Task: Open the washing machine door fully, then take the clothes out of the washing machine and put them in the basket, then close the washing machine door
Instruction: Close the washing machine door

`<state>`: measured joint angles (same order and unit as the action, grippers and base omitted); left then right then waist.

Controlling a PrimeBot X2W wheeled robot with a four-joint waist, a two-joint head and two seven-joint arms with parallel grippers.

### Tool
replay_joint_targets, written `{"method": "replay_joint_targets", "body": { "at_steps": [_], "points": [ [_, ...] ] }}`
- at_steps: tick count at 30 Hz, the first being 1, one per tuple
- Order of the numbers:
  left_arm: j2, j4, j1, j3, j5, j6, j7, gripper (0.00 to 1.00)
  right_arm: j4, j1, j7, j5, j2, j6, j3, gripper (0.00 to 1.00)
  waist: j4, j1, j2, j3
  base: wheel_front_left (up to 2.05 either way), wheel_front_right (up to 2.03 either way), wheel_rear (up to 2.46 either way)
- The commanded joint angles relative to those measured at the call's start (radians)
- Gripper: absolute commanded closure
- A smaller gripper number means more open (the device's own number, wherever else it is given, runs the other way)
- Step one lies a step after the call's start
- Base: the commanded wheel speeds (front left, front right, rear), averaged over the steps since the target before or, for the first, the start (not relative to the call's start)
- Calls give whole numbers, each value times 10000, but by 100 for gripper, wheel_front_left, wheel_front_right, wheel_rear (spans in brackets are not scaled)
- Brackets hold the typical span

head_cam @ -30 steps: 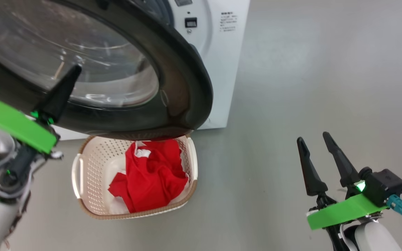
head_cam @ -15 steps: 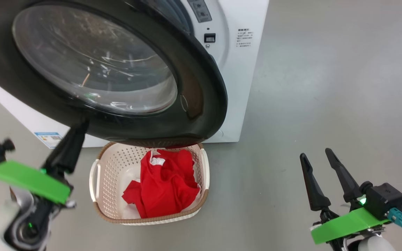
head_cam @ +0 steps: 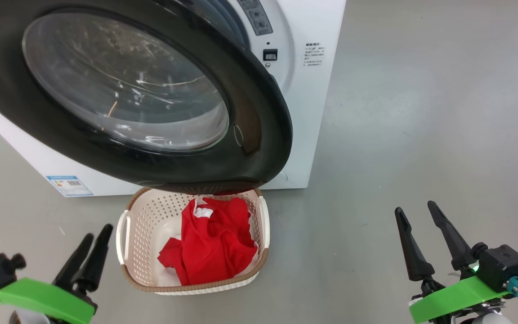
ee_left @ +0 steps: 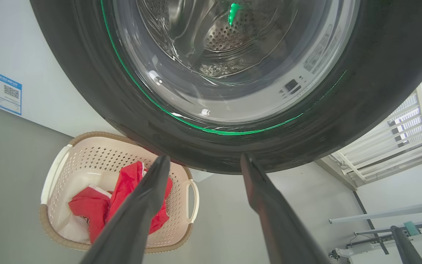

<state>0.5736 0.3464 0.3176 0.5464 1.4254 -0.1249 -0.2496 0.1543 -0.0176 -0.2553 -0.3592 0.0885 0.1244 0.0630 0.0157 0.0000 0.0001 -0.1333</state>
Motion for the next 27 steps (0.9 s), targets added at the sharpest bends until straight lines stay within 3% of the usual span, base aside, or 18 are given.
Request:
{"method": "replay_joint_targets", "body": {
  "at_steps": [1, 9, 24, 27],
  "points": [
    [217, -6, -24, -754, -350, -58, -116, 0, -265, 0, -65, 118, 119, 63, 138, 0, -9, 0, -1, 5, 0, 0, 0],
    [-685, 519, -1008, -2428, -2117, -58, -120, 0, -280, 61, -65, 136, 135, 63, 84, 0, -68, 0, -1, 50, 0, 0, 0],
    [-2677, 224, -2184, -5654, -7399, -58, -121, 0, -273, 34, -65, 149, 84, 63, 2, 0, -130, 0, -1, 75, 0, 0, 0],
    [-3010, 31, -2317, -6027, -8012, -58, -121, 0, -285, 45, -65, 156, 75, 63, -3, 0, -143, 0, -1, 93, 0, 0, 0]
  ]
}}
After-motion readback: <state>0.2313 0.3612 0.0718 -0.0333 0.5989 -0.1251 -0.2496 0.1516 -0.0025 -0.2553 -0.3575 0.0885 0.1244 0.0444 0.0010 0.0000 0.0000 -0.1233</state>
